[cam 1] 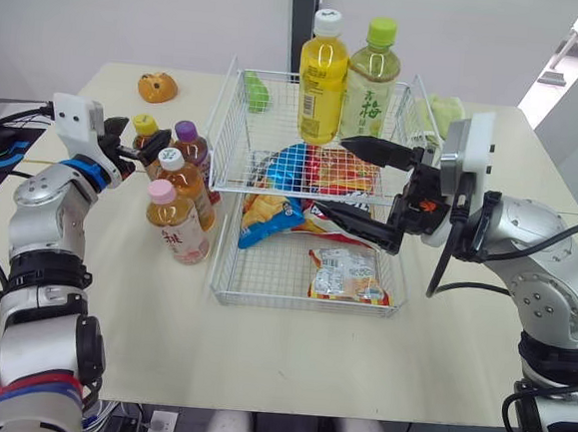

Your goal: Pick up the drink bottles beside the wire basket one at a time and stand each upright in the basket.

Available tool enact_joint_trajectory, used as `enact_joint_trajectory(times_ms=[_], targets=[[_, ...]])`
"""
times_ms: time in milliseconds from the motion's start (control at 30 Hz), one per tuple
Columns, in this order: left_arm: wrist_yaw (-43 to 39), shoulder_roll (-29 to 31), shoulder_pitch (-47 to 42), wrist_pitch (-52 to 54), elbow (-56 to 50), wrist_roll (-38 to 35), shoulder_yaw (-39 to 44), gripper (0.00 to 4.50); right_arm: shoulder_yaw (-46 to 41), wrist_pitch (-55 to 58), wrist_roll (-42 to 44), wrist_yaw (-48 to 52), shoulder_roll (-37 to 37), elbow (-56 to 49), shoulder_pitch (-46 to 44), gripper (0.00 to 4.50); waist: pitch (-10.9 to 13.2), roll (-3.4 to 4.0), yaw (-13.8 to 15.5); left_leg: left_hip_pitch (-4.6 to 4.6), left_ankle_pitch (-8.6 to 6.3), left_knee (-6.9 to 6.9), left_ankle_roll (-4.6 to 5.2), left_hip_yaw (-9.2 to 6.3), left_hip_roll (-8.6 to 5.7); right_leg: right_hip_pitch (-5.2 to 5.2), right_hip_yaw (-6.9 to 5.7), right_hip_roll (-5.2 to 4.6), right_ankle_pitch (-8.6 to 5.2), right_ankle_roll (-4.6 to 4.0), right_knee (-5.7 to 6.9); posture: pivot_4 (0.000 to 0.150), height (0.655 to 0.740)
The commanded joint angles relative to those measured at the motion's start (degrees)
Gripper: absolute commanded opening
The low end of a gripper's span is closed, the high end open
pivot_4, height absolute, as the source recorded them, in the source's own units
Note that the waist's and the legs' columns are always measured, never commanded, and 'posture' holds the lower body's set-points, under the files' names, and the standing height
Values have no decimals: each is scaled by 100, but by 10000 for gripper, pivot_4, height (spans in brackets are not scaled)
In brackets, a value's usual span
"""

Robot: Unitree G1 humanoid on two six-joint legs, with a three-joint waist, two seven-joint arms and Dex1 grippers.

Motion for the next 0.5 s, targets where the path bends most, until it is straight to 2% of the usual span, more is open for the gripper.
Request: enact_joint_trajectory(times_ms=[33, 333, 433, 500], targets=[[0, 48, -234, -257, 146, 80, 14, 44936, -191, 8, 62, -65, -58, -202, -60, 45000, 0, 0, -1, 0, 0, 0, 0, 0, 0, 0, 0, 0, 0, 0, 0, 1500, 7400], [-78, 31, -447, -570, 562, 159, 9, 44936, -216, 92, 103, -128, -63, -270, -74, 45000, 0, 0, -1, 0, 0, 0, 0, 1, 0, 0, 0, 0, 0, 0, 0, 1500, 7400], [-103, 32, -462, -572, 623, 177, -1, 38997, -215, 87, 99, -131, -59, -276, -63, 45000, 0, 0, -1, 0, 0, 0, 0, 1, 0, 0, 0, 0, 0, 0, 0, 1500, 7400], [-119, 32, -463, -580, 652, 185, 1, 32976, -210, 73, 91, -133, -49, -277, -51, 45000, 0, 0, -1, 0, 0, 0, 0, 1, 0, 0, -1, 0, 0, 0, 0, 1500, 7400]])
